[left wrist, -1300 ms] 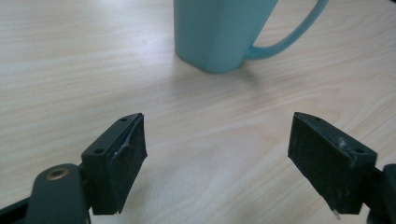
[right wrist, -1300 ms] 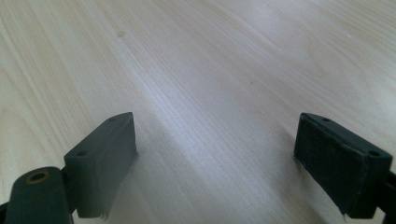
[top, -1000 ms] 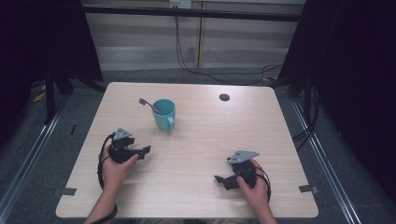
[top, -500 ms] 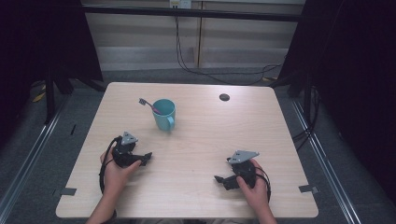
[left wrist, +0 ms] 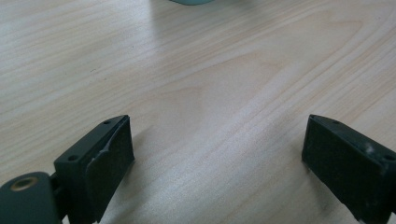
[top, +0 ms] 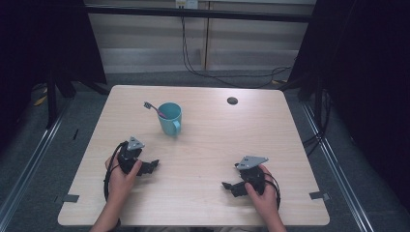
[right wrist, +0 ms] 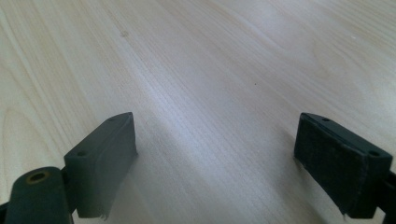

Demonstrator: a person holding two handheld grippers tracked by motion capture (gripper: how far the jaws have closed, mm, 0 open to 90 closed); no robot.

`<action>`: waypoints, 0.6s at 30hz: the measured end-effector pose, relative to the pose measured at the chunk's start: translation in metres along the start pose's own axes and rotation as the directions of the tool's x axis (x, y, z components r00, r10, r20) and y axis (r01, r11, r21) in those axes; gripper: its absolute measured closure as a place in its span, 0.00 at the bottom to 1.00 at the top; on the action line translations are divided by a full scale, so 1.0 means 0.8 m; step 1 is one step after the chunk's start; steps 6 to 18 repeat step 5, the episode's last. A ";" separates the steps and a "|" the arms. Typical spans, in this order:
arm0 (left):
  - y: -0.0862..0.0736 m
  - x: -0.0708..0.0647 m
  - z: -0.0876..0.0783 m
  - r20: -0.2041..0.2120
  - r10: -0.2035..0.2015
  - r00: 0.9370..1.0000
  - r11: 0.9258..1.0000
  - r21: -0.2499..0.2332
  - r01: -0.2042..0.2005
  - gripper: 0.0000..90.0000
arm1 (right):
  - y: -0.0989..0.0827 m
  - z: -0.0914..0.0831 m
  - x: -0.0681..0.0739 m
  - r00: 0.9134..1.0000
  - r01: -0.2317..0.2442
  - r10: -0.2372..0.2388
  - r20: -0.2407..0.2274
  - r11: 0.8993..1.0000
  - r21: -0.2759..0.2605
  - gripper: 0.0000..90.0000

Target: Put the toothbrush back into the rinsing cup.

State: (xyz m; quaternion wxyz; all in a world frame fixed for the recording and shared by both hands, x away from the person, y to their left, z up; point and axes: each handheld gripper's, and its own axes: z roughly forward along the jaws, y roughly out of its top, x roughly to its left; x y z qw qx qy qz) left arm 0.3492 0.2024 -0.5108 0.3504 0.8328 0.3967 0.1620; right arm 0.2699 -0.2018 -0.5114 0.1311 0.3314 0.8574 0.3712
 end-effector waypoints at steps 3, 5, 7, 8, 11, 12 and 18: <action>0.000 0.000 0.000 0.001 0.001 1.000 1.000 -0.001 -0.001 0.09 | 0.000 0.000 0.000 1.000 -0.001 0.001 -0.001 1.000 0.000 0.14; 0.000 0.000 0.000 0.000 0.001 1.000 1.000 -0.001 -0.001 0.09 | 0.000 0.000 0.000 1.000 0.001 -0.001 -0.002 1.000 0.000 0.14; 0.000 0.000 0.000 0.000 0.001 1.000 1.000 -0.001 -0.001 0.09 | 0.000 0.000 0.000 1.000 0.001 -0.001 -0.002 1.000 0.000 0.14; 0.000 0.000 0.000 0.000 0.001 1.000 1.000 -0.001 -0.001 0.09 | 0.000 0.000 0.000 1.000 0.001 -0.001 -0.002 1.000 0.000 0.14; 0.000 0.000 0.000 0.000 0.001 1.000 1.000 -0.001 -0.001 0.09 | 0.000 0.000 0.000 1.000 0.001 -0.001 -0.002 1.000 0.000 0.14; 0.000 0.000 0.000 0.000 0.001 1.000 1.000 -0.001 -0.001 0.09 | 0.000 0.000 0.000 1.000 0.001 -0.001 -0.002 1.000 0.000 0.14; 0.000 0.000 0.000 0.000 0.001 1.000 1.000 -0.001 -0.001 0.09 | 0.000 0.000 0.000 1.000 0.001 -0.001 -0.002 1.000 0.000 0.14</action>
